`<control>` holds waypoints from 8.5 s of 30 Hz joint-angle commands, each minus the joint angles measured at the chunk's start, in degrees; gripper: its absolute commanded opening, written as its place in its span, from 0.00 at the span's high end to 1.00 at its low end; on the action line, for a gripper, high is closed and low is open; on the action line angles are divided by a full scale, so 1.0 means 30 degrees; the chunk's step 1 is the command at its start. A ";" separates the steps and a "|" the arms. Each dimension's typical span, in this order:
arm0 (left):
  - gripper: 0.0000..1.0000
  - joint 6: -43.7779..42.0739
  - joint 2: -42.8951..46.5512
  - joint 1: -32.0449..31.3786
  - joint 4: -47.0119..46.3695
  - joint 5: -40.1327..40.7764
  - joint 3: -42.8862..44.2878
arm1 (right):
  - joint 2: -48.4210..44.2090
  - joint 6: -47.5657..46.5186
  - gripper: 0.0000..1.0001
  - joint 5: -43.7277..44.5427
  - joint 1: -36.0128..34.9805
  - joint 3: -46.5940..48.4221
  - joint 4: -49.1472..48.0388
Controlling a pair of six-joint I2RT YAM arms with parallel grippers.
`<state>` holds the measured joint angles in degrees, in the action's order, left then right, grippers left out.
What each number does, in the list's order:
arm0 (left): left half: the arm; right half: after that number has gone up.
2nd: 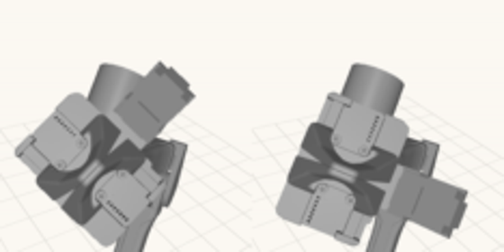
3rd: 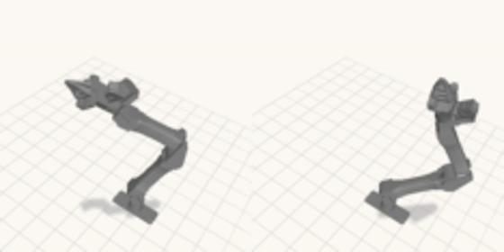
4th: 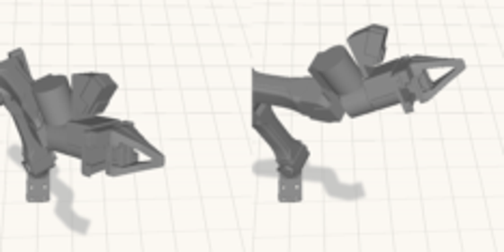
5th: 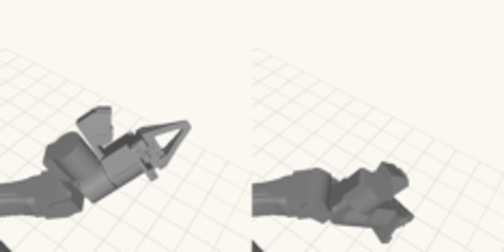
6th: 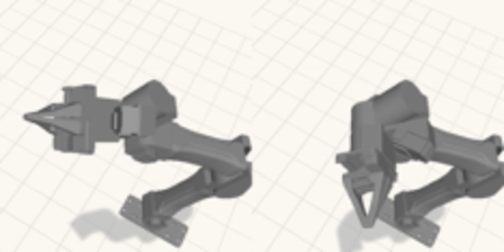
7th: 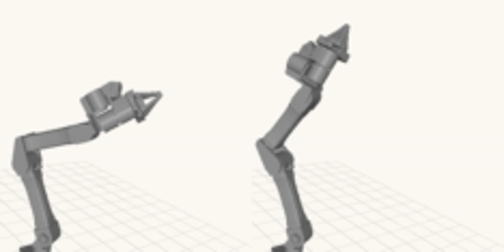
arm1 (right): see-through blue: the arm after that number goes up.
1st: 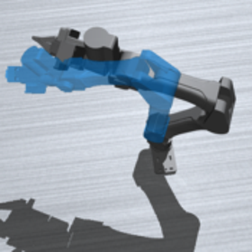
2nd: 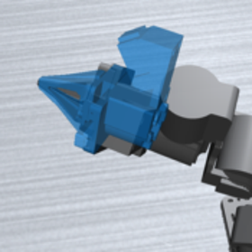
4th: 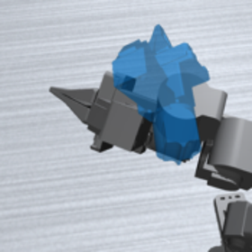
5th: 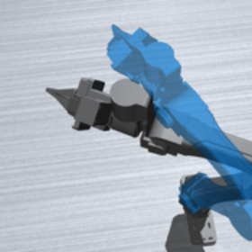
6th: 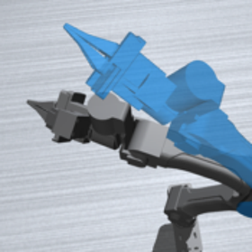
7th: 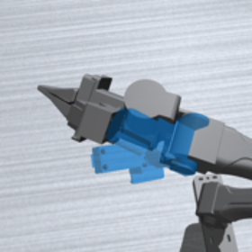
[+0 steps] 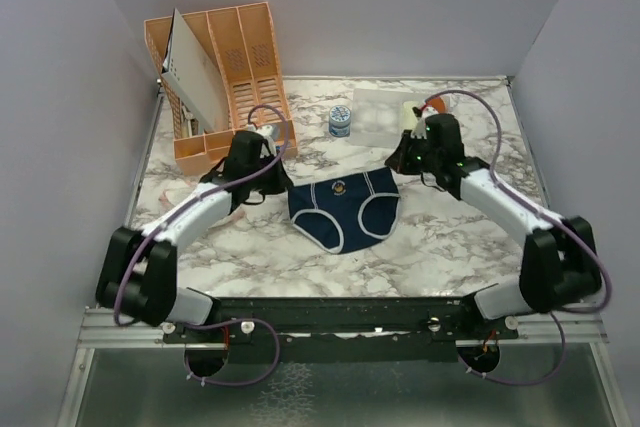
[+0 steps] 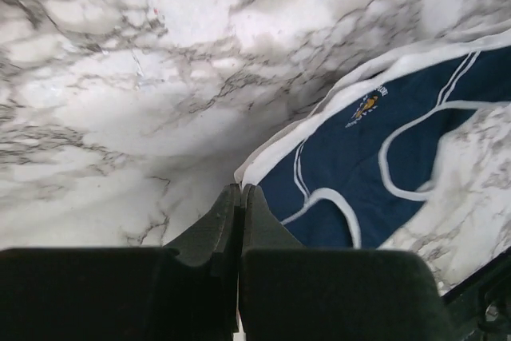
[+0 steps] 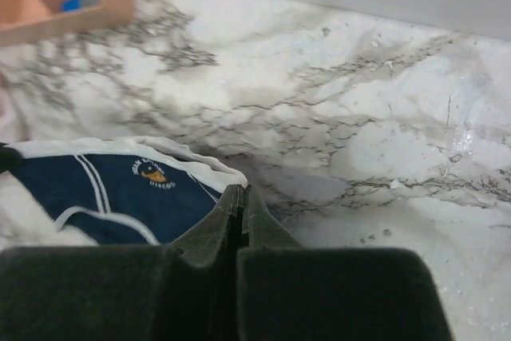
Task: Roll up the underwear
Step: Flatten out the underwear at the center of the board, then fold the underwear at the center of the board.
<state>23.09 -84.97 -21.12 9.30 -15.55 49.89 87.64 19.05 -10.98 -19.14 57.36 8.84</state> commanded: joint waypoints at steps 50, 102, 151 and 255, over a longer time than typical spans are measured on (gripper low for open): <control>0.16 0.0512 -0.1803 -0.0429 -0.0956 0.5588 0.0127 | 0.2795 -0.0160 0.38 0.5148 0.0166 -0.0095 -0.0929; 0.72 0.5647 0.1752 -0.0339 -0.8246 0.0249 -1.0828 | 0.9455 0.2256 0.54 0.4610 -0.9996 0.9622 0.3666; 0.62 0.5777 0.2297 -0.0341 -0.8696 -0.0618 -1.1288 | 1.4540 0.2868 0.88 0.7118 -1.1580 1.4152 0.6361; 1.00 0.9126 -0.8966 -1.0095 -0.8680 -0.1526 0.5240 | 0.4865 0.0450 0.93 0.0589 -0.0624 0.1135 -0.0187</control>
<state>49.23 -109.38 -50.11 -14.55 -15.46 63.42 100.42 22.68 -13.13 -21.37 57.71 6.44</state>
